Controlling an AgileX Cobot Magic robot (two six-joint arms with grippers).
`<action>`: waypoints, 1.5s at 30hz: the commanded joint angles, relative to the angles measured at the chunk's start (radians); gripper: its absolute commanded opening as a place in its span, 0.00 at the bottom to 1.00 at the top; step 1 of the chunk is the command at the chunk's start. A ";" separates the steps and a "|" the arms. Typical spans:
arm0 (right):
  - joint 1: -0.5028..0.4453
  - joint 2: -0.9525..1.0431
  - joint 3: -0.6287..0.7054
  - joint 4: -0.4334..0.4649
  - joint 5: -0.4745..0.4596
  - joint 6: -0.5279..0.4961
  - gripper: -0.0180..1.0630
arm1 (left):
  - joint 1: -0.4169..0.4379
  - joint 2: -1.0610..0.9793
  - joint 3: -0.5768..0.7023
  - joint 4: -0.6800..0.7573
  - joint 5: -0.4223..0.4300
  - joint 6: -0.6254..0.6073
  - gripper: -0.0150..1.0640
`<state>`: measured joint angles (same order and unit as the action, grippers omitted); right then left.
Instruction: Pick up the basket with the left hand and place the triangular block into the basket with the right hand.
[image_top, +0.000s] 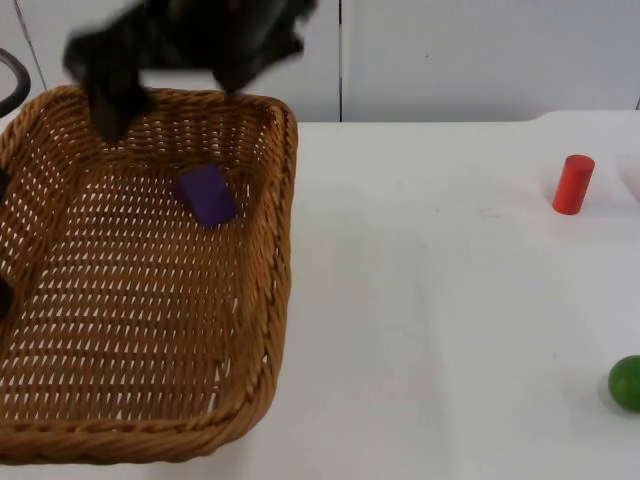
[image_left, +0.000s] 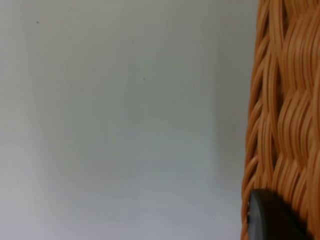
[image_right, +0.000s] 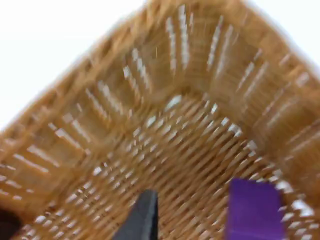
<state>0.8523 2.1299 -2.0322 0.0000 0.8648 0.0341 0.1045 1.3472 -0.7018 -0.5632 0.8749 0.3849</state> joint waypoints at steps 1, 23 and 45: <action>-0.016 -0.068 -0.008 -0.006 -0.011 -0.005 0.84 | 0.002 -0.010 -0.001 -0.029 0.001 0.002 0.01; -0.078 -0.778 0.610 -0.006 -0.138 -0.051 0.84 | -0.011 0.235 -0.094 -0.294 -0.069 0.230 0.01; -0.078 -1.030 0.690 -0.006 -0.016 -0.044 0.84 | -0.273 0.753 -0.442 -0.388 -0.328 0.227 0.01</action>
<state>0.7758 1.1081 -1.3487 0.0000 0.8446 0.0000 -0.1630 2.0942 -1.1344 -0.8986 0.5705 0.6103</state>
